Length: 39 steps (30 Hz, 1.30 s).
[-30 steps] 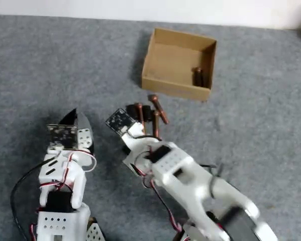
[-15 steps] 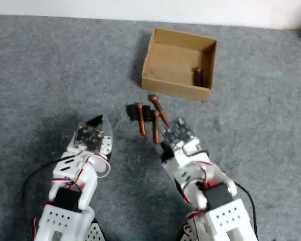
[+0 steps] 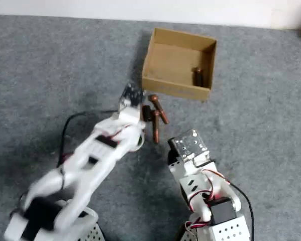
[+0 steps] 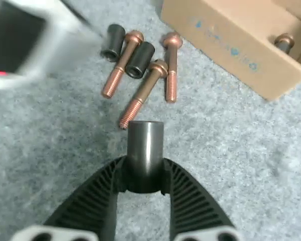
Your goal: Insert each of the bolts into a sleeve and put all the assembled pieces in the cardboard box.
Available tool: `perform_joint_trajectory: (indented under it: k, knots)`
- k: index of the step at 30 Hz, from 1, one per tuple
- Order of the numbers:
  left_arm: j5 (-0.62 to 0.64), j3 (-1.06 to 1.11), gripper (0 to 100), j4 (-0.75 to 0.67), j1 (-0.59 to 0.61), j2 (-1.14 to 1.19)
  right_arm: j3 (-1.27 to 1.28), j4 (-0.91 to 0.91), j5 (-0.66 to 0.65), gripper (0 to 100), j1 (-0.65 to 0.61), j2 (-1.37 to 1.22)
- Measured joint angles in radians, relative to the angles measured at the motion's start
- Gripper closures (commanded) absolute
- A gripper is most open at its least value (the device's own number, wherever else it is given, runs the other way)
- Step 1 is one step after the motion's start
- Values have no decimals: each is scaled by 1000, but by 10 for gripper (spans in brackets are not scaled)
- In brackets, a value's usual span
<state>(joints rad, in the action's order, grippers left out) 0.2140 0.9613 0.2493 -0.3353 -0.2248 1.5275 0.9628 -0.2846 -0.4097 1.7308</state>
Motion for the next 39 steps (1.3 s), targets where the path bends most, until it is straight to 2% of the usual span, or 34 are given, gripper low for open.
perform_joint_trajectory:
  k: [2, 4, 11, 16, 20, 24, 29, 32, 39]
  knots:
    - [97, -64, 830, 55, 3, 58, 0, 0, 0, 993, 0, 9]
    - [141, -95, 825, 110, -3, 74, 0, 0, 0, 993, 0, 12]
    - [176, -110, 822, 135, -109, 92, 0, 0, 0, 993, 6, 12]
    - [219, -110, 822, 133, -106, 92, 21, 0, 0, 993, 6, 12]
    - [293, -110, 821, 17, -109, 101, 58, -6, 0, 993, 6, 12]
    - [226, -115, 821, -103, -104, 176, 61, -14, 0, 993, 6, 12]
    - [203, -232, 822, -121, -109, 400, 61, -14, 0, 993, 6, 12]
    - [203, -308, 822, -32, -109, 433, 61, -14, 0, 993, 6, 12]
    - [290, -450, 825, 161, -104, 489, 61, -14, 0, 993, 6, 12]
